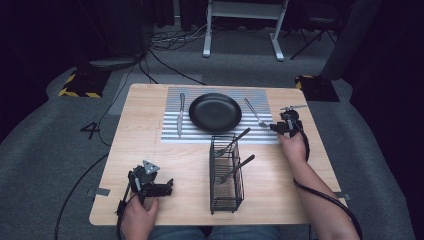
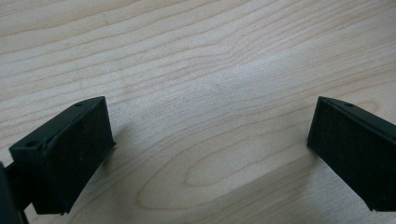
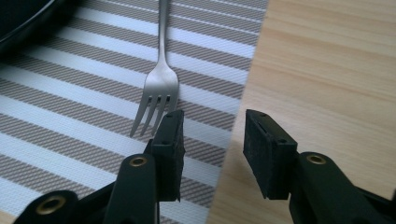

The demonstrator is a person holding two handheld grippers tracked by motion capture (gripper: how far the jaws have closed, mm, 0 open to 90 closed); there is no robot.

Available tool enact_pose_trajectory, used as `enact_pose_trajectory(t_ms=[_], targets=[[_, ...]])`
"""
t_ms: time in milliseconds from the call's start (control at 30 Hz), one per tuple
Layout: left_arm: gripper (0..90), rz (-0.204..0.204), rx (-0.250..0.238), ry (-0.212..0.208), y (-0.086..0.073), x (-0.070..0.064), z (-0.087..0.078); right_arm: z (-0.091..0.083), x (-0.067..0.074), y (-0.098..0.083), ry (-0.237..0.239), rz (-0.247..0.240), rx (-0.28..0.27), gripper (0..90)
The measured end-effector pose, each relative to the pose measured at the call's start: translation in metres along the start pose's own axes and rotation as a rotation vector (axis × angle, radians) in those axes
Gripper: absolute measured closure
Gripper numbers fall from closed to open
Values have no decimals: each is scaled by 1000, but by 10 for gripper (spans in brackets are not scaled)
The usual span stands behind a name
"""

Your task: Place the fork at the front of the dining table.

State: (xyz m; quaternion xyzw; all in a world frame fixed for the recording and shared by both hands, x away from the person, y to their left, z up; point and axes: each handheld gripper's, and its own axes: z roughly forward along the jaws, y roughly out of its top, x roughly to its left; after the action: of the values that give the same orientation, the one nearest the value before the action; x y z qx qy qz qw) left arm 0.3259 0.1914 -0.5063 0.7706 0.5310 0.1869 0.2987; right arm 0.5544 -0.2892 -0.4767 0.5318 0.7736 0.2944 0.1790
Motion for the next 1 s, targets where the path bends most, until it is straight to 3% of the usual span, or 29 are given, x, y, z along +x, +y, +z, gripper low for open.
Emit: enact_pose_trajectory(t_ms=[500, 767, 1000], targets=[[2, 0, 0, 0, 0, 0, 0, 10, 41, -3, 69, -82, 13, 579], [2, 0, 0, 1, 0, 0, 0, 12, 58, 2, 70, -139, 22, 578], [2, -1, 0, 0, 0, 0, 0, 6, 58, 1, 92, -131, 7, 564]])
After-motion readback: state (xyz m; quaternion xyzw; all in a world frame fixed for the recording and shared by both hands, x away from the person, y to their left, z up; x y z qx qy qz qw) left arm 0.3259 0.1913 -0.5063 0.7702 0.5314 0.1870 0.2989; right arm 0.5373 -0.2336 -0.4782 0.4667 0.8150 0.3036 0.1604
